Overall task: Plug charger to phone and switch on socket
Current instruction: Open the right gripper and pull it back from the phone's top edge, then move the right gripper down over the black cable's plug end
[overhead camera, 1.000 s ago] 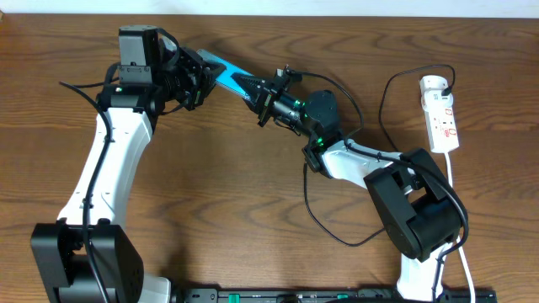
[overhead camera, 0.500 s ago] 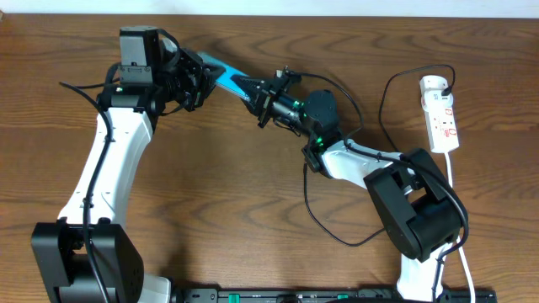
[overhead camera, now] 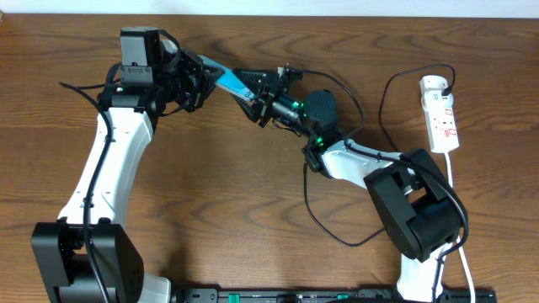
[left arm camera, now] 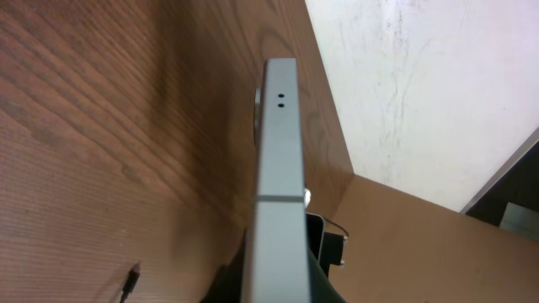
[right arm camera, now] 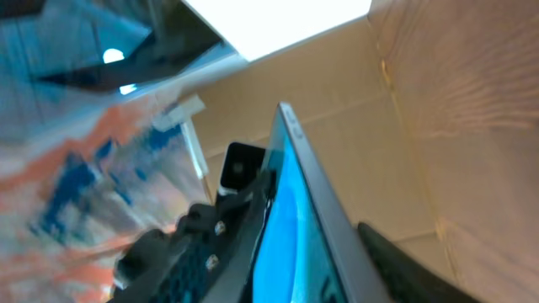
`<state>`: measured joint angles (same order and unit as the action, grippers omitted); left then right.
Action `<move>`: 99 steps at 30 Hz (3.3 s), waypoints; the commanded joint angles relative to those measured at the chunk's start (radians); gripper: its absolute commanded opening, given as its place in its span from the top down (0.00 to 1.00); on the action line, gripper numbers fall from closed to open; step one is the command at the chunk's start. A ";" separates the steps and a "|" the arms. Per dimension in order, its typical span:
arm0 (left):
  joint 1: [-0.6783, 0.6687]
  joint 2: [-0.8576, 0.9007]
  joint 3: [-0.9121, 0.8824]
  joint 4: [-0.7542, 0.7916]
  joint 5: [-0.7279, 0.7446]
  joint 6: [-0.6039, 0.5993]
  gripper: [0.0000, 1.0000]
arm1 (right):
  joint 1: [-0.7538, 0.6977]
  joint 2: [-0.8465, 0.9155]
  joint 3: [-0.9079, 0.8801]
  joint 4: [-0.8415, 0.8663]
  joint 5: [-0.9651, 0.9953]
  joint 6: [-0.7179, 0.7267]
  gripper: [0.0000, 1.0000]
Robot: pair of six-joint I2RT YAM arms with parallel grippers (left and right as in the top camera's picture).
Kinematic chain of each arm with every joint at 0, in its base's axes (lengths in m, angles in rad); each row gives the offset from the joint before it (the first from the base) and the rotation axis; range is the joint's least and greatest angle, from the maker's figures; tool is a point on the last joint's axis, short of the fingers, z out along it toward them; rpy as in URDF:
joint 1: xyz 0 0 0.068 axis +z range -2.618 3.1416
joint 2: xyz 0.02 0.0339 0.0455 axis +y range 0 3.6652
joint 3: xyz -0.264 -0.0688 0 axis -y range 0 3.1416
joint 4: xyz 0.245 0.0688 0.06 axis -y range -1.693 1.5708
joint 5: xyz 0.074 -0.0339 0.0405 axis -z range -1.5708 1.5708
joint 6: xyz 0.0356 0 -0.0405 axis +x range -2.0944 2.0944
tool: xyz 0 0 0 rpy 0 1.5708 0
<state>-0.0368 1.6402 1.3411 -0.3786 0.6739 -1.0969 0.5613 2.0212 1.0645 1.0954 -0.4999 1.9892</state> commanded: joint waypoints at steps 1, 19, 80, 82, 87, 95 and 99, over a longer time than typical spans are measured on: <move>-0.002 0.004 0.002 0.003 0.002 0.023 0.92 | 0.002 -0.007 0.004 0.003 -0.005 -0.100 0.32; 0.051 0.004 0.002 -0.045 0.002 0.145 0.93 | -0.147 -0.007 0.004 -0.095 -0.291 -0.468 0.01; 0.047 0.371 0.002 -0.153 0.864 1.056 0.93 | -0.083 -0.431 0.016 -1.938 0.460 -1.377 0.03; 0.047 0.371 0.002 -0.152 0.868 1.056 0.93 | -0.061 -0.431 0.016 -1.928 0.460 -1.364 0.03; 0.047 0.371 0.002 -0.126 0.887 1.056 0.92 | -0.016 -0.406 0.016 -1.887 0.455 -1.329 0.03; 0.047 0.371 0.002 -0.120 0.885 1.056 0.93 | 0.001 -0.290 0.016 -1.835 0.386 -1.313 0.09; 0.047 0.371 0.002 -0.111 0.885 1.056 0.93 | 0.003 -0.265 0.016 -1.823 0.377 -1.313 0.09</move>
<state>0.0074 2.0182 1.3411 -0.4961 1.5036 -0.0544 0.5560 1.7462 1.0721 -0.7341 -0.1040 0.6624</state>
